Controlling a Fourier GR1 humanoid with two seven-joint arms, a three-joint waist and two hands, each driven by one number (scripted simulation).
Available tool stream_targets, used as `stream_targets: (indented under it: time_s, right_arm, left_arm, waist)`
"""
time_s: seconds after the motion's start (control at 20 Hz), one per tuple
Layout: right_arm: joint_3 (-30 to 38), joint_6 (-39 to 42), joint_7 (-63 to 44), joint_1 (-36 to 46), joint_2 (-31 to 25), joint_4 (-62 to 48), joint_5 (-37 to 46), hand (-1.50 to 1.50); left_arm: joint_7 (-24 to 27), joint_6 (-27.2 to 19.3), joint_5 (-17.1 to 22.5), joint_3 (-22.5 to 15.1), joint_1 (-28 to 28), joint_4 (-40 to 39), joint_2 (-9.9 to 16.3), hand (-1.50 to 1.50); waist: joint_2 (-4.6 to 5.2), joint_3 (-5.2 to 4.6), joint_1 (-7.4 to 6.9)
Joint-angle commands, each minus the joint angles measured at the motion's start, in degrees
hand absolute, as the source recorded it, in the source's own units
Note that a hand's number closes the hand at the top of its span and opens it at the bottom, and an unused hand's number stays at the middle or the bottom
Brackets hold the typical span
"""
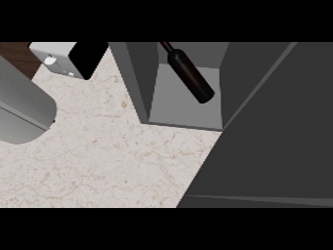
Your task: Pick up the wine, place it into the cabinet and close the cabinet
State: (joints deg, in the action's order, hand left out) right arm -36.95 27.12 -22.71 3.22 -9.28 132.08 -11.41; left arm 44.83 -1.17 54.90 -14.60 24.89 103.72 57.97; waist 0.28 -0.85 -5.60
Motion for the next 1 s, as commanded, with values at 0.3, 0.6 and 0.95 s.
stream_targets:
  time_s: [0.3, 0.6, 0.95]
  right_arm:
    - [1.5, -8.0, -1.1, 5.6, 8.8, -8.5, 3.6, 1.50]
    - [7.3, -7.2, -1.0, 12.1, 8.9, -12.3, 4.8, 1.50]
    - [12.0, -15.2, -1.2, 27.7, 9.2, -24.7, 7.0, 1.50]
  left_arm:
    - [-0.1, 1.3, -0.1, 0.4, -1.2, 0.5, 0.4, 1.50]
    - [-0.7, 2.4, -0.1, 0.3, -2.5, 0.7, 0.8, 1.50]
    - [-1.3, 3.3, -0.4, -0.9, -4.3, 1.5, 0.2, 1.50]
  waist:
    - [1.03, -0.08, -1.90]
    - [1.50, -0.11, -3.11]
    - [2.25, -0.05, -6.09]
